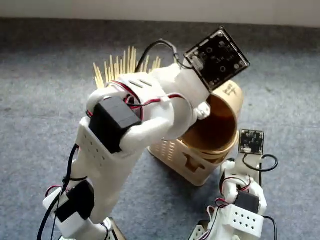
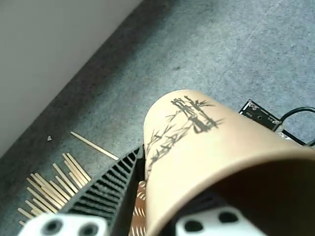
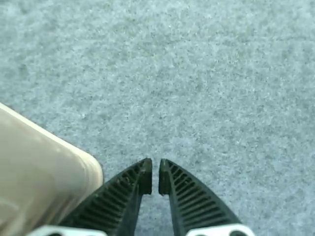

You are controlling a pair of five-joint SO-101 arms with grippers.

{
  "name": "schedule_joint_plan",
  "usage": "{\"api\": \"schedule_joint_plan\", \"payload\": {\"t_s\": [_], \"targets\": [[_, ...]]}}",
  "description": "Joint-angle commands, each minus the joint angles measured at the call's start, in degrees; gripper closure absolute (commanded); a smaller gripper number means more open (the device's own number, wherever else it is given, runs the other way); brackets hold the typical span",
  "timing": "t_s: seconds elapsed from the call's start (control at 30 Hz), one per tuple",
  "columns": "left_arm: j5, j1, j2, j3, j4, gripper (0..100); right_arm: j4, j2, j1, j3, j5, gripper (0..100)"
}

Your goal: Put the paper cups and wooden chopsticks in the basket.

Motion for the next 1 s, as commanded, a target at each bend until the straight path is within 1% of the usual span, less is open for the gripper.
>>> {"api": "schedule_joint_plan", "payload": {"t_s": [0.0,0.07,0.17,0.3,0.37,0.5,0.57,0.63,0.7,0.87,0.97], "targets": [[2.5,4.2,-3.5,6.3,0.3,100,0.9,0.2,0.3,6.2,0.1,95.0],[2.5,5.2,-5.0,11.7,0.3,100,0.9,0.2,0.3,6.2,0.1,95.0],[2.5,4.5,-6.1,19.2,0.2,100,0.9,0.2,0.3,6.2,0.1,95.0],[2.5,0.2,-6.0,25.9,0.2,99,0.9,0.2,0.3,6.2,0.1,95.0],[2.5,-2.5,-6.0,26.8,0.1,95,0.9,0.2,0.3,6.2,0.1,95.0],[1.8,-6.0,-6.5,26.7,-0.1,78,0.9,0.2,0.3,6.2,0.1,95.0],[-1.2,-7.1,-6.6,26.6,-0.2,71,0.9,0.2,0.3,6.2,0.1,95.0],[-4.0,-7.6,-6.6,24.5,-0.9,66,0.9,0.2,0.3,6.2,0.1,95.0],[-5.3,-7.4,-6.6,21.6,-1.3,64,0.9,0.2,0.3,6.2,0.1,95.0],[-5.5,-3.7,-6.6,12.8,-0.9,64,0.9,0.2,0.3,6.2,0.1,95.0],[-5.3,-3.1,-6.6,8.1,-0.9,64,0.9,0.2,0.3,6.2,0.1,95.0]]}}
